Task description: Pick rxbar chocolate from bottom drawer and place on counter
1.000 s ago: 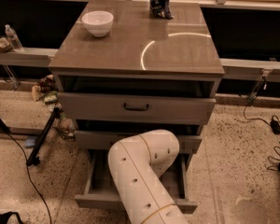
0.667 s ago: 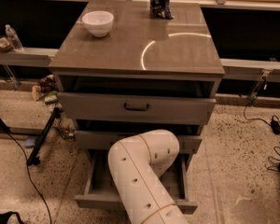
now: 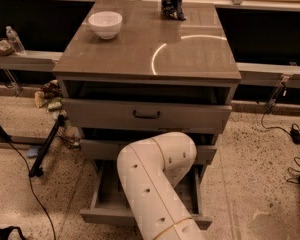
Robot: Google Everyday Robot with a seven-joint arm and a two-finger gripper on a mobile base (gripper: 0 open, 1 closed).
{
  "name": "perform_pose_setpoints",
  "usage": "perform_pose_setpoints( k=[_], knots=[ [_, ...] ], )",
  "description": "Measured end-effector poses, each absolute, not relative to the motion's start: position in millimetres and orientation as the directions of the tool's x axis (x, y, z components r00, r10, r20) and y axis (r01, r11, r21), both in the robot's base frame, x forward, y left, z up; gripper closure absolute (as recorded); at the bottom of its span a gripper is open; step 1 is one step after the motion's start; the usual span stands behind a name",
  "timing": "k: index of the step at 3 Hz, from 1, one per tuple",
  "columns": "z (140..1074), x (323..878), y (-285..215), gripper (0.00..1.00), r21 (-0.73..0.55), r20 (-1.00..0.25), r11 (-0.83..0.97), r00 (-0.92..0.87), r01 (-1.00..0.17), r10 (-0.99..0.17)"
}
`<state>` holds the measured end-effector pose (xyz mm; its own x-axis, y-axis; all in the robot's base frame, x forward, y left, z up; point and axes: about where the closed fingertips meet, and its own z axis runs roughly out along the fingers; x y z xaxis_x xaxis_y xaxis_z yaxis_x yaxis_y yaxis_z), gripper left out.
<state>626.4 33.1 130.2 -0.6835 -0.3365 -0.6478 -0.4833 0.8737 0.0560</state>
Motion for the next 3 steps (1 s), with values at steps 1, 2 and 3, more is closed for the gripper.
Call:
perform_pose_setpoints(
  k=[1,2,3],
  knots=[
    [174.3,632.0,8.7,1.0,0.013,-0.66,0.859,-0.649,-0.512,-0.377],
    [202.0,631.9,-6.1,1.0,-0.003,-0.667,0.833,-0.619,-0.554,-0.414],
    [233.3,627.4,-29.6,1.0,-0.015,-0.679,0.808,-0.587,-0.589,-0.441]
  ],
)
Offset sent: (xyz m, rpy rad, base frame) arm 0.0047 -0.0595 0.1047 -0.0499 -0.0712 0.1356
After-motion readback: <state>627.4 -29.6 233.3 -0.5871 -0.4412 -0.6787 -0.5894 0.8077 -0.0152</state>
